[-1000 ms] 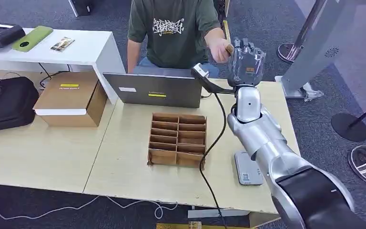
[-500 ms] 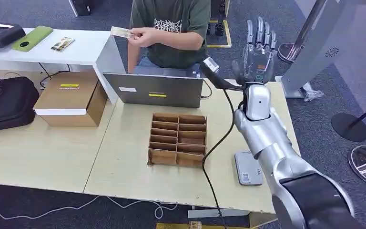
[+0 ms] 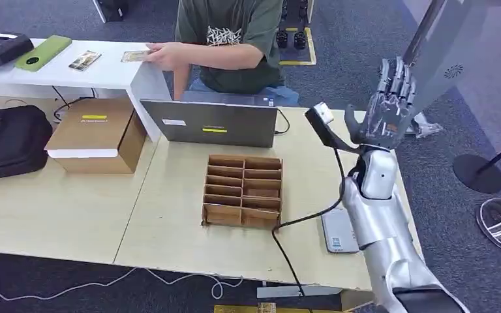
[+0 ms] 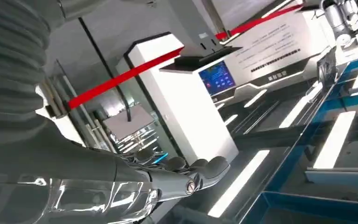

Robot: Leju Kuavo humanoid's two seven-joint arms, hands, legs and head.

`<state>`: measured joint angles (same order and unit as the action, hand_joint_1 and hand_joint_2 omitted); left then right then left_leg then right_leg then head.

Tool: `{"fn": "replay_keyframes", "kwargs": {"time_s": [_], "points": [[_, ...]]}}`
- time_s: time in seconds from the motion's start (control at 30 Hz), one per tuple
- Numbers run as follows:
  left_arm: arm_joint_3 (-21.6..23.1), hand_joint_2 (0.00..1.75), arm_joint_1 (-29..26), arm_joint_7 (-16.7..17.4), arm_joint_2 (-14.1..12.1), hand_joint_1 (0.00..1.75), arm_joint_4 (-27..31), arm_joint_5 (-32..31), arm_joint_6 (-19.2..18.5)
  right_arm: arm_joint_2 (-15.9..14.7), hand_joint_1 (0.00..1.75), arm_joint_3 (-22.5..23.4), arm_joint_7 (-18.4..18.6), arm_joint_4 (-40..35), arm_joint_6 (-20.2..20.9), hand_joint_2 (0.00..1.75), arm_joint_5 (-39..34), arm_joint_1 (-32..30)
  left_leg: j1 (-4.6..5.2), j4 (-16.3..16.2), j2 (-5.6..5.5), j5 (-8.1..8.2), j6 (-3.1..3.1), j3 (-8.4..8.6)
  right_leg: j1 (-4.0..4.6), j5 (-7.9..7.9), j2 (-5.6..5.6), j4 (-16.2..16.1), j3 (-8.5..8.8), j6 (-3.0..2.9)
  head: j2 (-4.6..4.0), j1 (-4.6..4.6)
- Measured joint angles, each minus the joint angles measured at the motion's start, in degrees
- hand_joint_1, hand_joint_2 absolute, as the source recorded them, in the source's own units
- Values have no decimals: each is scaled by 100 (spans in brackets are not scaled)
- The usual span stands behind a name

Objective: Pass the card to the sensor for recognition and then transmit it.

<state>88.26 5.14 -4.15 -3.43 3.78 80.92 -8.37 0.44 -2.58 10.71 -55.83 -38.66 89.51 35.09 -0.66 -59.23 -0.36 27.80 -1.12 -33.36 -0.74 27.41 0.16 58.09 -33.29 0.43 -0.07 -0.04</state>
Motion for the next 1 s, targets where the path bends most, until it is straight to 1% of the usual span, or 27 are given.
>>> {"fn": "replay_keyframes", "kwargs": {"time_s": [0.13, 0.3, 0.43, 0.73, 1.0], "points": [[0, 0, -24, 0, 13, 0, 0, 87, -28, -122, 0, 39, 120, -675, 70, 175, 59, -548, 0, 0, -1, 0, 0, -1, 0, 2, -1, 0, 0, 1, 0, -2], [0, 0, -63, -9, 28, 0, 0, 201, -35, -173, 0, 173, -24, -1560, 96, 175, 61, -1322, 0, 1, -2, 3, 0, -3, 0, 4, -3, -1, -1, 2, 0, 0], [-4, 0, -81, -15, 52, 0, -2, 275, -37, -173, 0, 301, -101, -2213, 192, 175, 61, -1879, 0, 1, -2, 4, -2, -3, 0, 5, -4, -2, -1, 2, 0, 0], [-7, 0, -107, -33, 81, 0, -2, 396, -50, -192, 0, 459, -103, -3232, 343, 175, 61, -2834, 0, 1, -2, 5, -1, -3, -1, 5, -3, -2, -1, 3, 0, 0], [-7, 0, -114, -85, 96, 0, -2, 455, -50, -214, 0, 579, -142, -4142, 586, 175, 61, -3585, 1, 1, -1, 8, 0, -3, -1, 8, -3, -2, -1, 1, 0, 0]]}}
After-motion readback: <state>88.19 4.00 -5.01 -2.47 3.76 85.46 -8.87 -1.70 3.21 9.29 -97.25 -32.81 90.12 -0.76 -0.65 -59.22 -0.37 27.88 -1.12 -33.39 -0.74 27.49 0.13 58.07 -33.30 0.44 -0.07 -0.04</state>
